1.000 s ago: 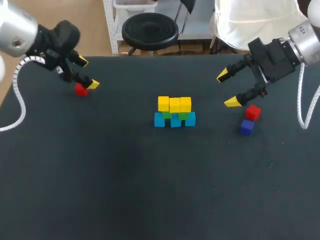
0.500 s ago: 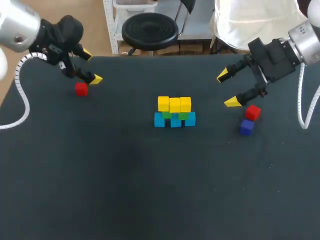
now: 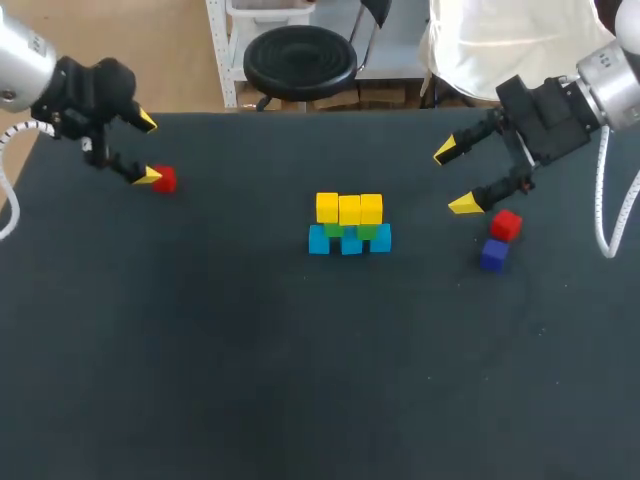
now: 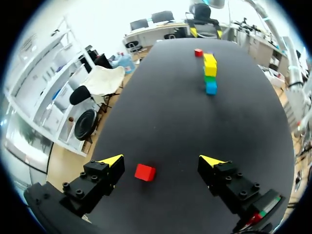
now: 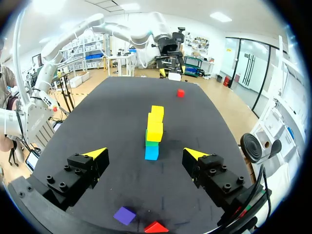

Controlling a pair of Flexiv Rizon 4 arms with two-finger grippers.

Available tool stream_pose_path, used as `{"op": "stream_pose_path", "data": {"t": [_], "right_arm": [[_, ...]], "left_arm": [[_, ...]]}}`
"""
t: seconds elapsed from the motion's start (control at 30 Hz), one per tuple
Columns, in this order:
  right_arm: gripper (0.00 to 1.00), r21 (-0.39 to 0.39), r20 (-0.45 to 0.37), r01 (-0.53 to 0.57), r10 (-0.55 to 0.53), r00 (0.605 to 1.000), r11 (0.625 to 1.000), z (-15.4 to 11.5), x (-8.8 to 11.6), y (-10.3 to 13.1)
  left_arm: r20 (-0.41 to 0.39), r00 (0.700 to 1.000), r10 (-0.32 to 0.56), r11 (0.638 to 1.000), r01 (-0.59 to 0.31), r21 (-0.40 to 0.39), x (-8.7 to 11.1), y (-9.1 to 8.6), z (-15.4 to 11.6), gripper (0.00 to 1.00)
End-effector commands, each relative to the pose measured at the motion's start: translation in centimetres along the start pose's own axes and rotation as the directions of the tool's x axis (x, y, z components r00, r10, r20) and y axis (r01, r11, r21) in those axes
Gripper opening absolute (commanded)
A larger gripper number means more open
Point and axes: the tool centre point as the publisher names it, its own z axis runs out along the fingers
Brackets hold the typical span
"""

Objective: Place the blue cubes, place green cubes on the blue cubes, place the yellow cubes on the green cubes, then place the red cubes on the yellow cubes, and place purple cube on the red cubes.

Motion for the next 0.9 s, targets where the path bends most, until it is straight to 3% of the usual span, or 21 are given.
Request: {"op": "stream_pose_path", "data": {"t": [0.03,0.27,0.5,0.9], "right_arm": [[1.00,0.000,0.002,0.001,-0.001,1.000,1.000,0.0,0.0,0.0],[1.00,0.000,0.002,0.001,-0.001,1.000,1.000,0.0,0.0,0.0],[1.00,0.000,0.002,0.001,-0.001,1.000,1.000,0.0,0.0,0.0],[1.00,0.000,0.002,0.001,-0.001,1.000,1.000,0.0,0.0,0.0]], "left_arm": [[0.007,1.000,0.017,0.998,-0.017,0.068,1.3,1.0,1.1,1.00],[-0.090,0.996,-0.015,0.997,0.021,0.070,3.5,1.6,2.1,1.00],[-0.116,0.993,-0.022,0.997,0.031,0.075,3.4,2.2,3.3,1.00],[-0.171,0.984,0.047,0.990,-0.024,0.136,3.5,2.9,4.7,1.00]]}}
